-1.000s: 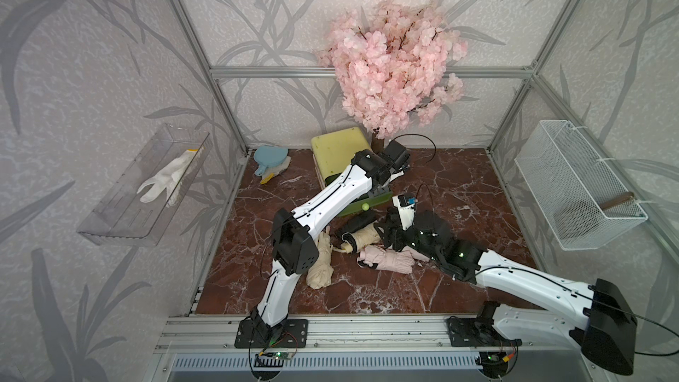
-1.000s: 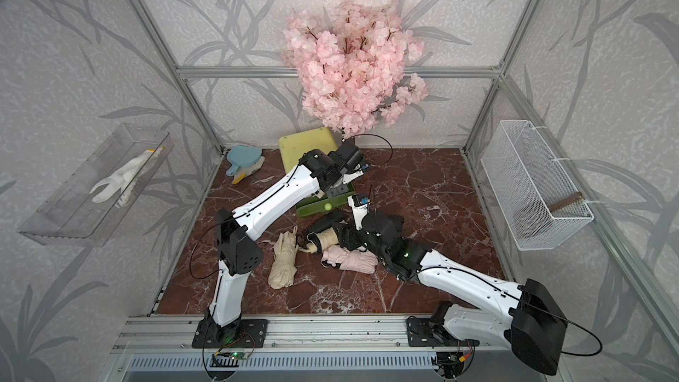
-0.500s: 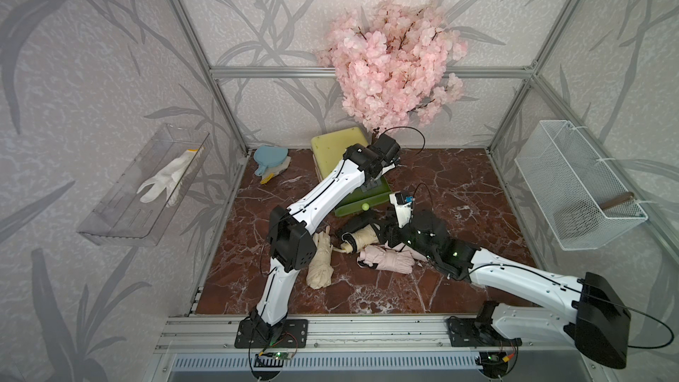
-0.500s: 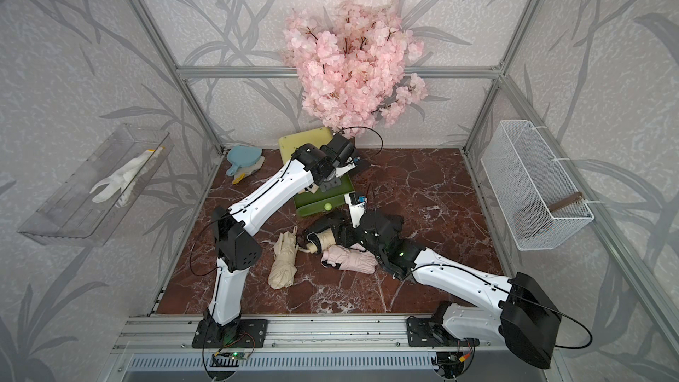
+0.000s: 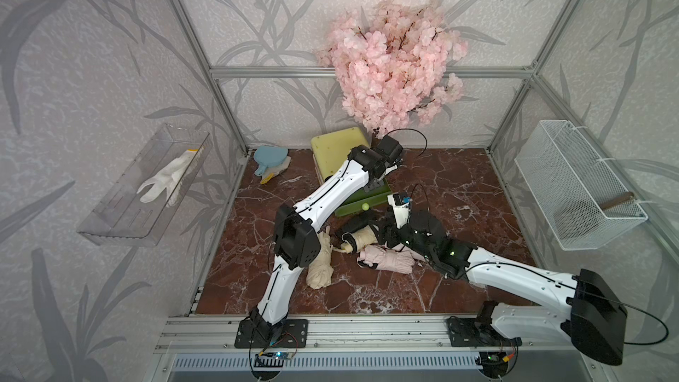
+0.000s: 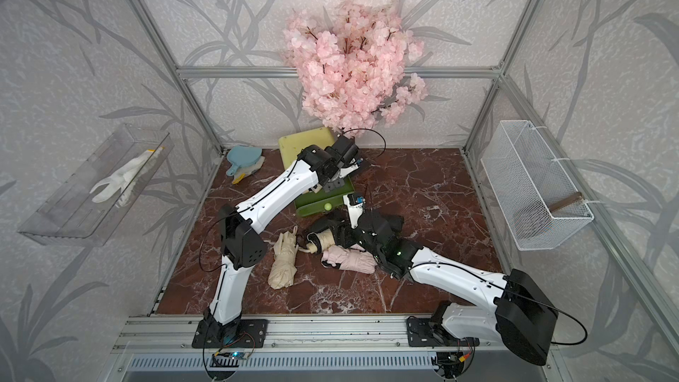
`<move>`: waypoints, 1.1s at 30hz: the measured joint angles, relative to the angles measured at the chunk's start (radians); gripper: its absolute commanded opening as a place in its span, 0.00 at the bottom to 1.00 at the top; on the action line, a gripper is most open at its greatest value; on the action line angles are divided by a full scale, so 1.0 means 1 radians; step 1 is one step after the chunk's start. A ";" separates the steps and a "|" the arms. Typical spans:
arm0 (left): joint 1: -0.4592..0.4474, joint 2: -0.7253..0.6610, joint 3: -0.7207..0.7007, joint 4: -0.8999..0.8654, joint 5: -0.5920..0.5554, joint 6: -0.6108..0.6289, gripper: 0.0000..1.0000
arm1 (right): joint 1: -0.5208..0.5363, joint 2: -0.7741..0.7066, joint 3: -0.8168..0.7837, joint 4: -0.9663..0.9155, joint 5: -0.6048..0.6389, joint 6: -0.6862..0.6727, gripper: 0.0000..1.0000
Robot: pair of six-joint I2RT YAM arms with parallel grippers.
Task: Place the umbrella in the drawer by color
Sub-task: Place the umbrella in the drawer.
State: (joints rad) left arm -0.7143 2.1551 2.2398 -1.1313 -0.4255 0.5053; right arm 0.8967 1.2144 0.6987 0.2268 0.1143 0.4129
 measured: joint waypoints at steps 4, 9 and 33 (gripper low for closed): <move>0.000 0.000 0.002 -0.002 0.000 0.000 0.45 | 0.000 0.000 0.000 0.000 0.000 -0.002 0.73; 0.000 0.000 0.002 -0.003 -0.001 0.000 0.52 | 0.000 0.000 0.000 -0.009 0.000 -0.007 0.73; 0.002 -0.086 0.014 0.013 -0.061 -0.024 0.62 | 0.000 0.023 0.036 -0.030 0.008 -0.042 0.72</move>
State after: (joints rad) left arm -0.7120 2.0689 2.2536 -1.1183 -0.4866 0.4812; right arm 0.8967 1.2377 0.7345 0.1970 0.1226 0.3706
